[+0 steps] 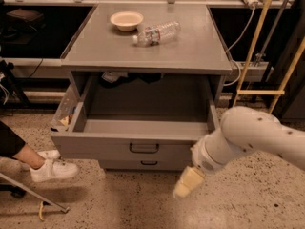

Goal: Close top drawer

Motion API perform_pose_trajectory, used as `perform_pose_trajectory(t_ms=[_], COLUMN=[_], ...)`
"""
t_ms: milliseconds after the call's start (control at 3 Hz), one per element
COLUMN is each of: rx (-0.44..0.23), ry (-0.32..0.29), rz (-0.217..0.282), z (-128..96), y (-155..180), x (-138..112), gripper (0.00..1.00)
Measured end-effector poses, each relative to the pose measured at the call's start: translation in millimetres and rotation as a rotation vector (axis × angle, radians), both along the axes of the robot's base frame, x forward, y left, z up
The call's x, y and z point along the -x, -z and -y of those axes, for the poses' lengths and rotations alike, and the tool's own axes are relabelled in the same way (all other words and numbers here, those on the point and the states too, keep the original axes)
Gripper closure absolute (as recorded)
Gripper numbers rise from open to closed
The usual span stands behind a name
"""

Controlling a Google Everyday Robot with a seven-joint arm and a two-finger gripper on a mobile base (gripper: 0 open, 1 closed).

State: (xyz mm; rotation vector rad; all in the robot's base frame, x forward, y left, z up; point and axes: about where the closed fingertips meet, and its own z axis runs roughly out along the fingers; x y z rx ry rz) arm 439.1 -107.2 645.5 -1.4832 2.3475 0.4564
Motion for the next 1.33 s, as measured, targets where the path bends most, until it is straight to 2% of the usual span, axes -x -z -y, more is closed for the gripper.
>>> perform_pose_trajectory(t_ms=[333, 1000, 1333], rx=[-0.004, -0.022, 0.006], ry=[0.017, 0.048, 0.072], rz=[0.013, 0.033, 0.034], z=[-8.0, -80.6, -115.8], y=[-2.1, -3.5, -2.3], x=[-15.0, -100.2, -153.3], gripper=[0.00, 0.00, 0.00])
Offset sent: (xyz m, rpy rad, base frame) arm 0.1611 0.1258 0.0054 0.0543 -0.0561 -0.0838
